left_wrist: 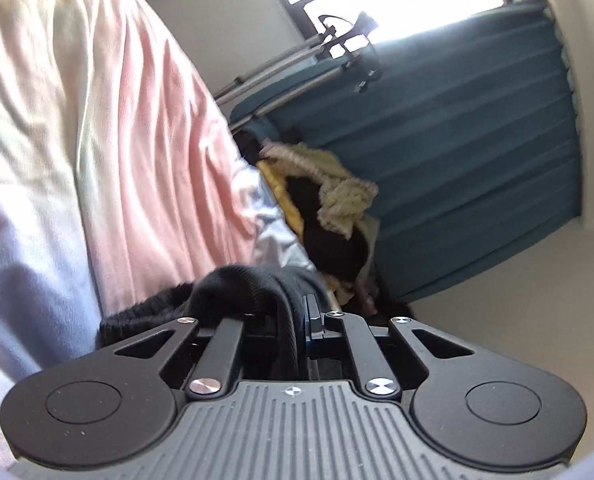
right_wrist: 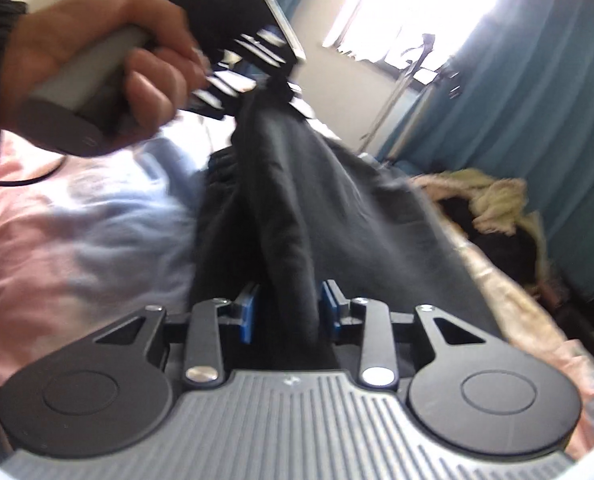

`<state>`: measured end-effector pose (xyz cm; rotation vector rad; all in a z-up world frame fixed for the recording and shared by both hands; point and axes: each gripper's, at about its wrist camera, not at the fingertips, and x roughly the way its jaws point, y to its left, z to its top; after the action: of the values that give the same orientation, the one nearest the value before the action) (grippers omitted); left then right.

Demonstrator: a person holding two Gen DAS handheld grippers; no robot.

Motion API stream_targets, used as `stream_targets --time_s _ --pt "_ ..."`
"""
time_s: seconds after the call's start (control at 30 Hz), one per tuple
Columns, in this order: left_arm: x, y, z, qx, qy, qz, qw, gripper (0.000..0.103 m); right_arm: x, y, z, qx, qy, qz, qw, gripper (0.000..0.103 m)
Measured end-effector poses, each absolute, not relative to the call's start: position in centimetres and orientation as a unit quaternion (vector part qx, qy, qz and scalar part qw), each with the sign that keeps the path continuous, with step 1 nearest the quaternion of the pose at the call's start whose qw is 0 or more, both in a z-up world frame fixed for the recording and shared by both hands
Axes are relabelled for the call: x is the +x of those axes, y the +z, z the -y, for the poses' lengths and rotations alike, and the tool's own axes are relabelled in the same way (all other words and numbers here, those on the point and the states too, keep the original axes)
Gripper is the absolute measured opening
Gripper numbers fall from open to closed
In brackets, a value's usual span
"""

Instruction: Fold clothes

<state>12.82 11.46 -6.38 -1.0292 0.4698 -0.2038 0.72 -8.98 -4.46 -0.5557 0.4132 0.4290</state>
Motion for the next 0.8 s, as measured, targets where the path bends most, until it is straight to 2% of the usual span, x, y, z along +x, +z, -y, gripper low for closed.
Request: stream_targets --time_s 0.1,0.23,0.4,0.6,0.67,0.8 --pt "13.4 -6.8 -11.6 -0.479 -0.071 -0.235 0.843 0.01 0.8 -4.9 9.3 -0.259 0.203 -0.223 0.918 0.035" --pt "14.7 -8.7 -12.1 -0.473 -0.019 -0.269 0.839 0.009 0.4 -4.9 9.6 -0.241 0.214 -0.26 0.91 0.026" --pt "16.1 -10.3 -12.2 -0.458 -0.004 -0.289 0.841 0.01 -0.3 -6.2 9.0 -0.279 0.228 -0.275 0.891 0.026" --pt "14.6 -9.3 -12.2 -0.46 -0.02 -0.273 0.845 0.012 0.6 -6.1 10.3 -0.232 0.233 -0.284 0.901 0.029" --pt "13.2 -8.6 -12.2 -0.46 -0.023 -0.269 0.846 0.017 0.8 -5.4 11.3 -0.205 0.243 -0.284 0.905 0.031" --pt "10.4 -7.6 -12.1 -0.463 -0.017 -0.265 0.846 0.033 1.2 -2.7 13.7 -0.121 0.27 -0.267 0.917 0.032"
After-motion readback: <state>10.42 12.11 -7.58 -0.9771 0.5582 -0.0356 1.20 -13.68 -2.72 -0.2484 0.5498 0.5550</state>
